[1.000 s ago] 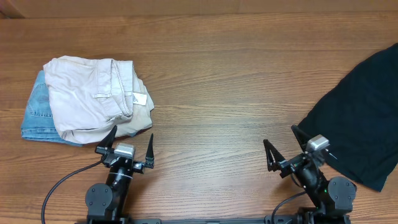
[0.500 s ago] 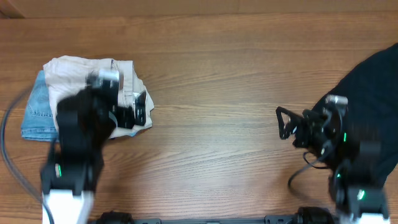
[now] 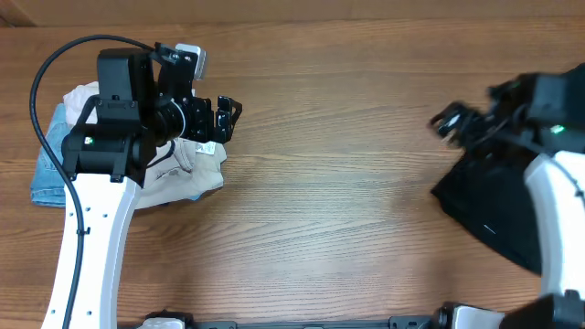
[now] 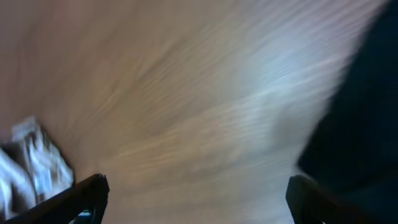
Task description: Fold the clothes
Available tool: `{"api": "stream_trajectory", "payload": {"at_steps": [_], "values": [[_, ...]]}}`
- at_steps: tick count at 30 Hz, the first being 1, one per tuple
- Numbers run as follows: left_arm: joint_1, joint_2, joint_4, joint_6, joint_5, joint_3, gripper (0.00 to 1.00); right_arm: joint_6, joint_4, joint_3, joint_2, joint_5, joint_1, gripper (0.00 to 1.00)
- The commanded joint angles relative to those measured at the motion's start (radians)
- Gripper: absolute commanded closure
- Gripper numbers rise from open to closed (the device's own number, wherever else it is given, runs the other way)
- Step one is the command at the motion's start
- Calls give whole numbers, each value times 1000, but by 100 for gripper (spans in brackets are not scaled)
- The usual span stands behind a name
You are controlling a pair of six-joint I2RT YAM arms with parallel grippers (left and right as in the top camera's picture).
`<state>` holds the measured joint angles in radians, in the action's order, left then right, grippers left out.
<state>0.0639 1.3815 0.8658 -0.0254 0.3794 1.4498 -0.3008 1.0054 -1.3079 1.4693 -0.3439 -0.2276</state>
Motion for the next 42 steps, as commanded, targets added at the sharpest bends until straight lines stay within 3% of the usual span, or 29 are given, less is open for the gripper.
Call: {"api": "stream_trajectory", "payload": {"at_steps": [1,6,8,12,19,23,26,28,32,36,42], "values": [[-5,-2,-2,3,13,32,0,-61,-22,-142,83,87,-133,8],[-5,-2,-2,2,12,32,0,-98,-157,-154,227,211,-263,13],[-5,-2,-2,1,12,32,0,-138,-199,-154,291,269,-309,5],[-5,-2,-1,-2,10,32,0,-146,-288,-154,351,268,-386,2],[-5,0,-2,-5,10,32,0,-198,-329,-152,415,308,-495,7],[-5,0,-2,-5,10,32,0,-198,-331,-152,510,319,-512,0],[-5,0,-3,-5,10,32,0,-198,-328,-152,591,291,-480,14],[-5,0,-2,-5,10,32,0,-199,-323,-152,609,291,-469,37],[-5,0,-6,-5,10,32,0,-198,-308,-137,624,290,-420,66],[-5,0,-23,-5,14,32,0,-190,-307,-112,624,291,-298,74],[-5,-1,-11,-5,13,32,0,-150,-293,-111,624,354,42,79]]}}
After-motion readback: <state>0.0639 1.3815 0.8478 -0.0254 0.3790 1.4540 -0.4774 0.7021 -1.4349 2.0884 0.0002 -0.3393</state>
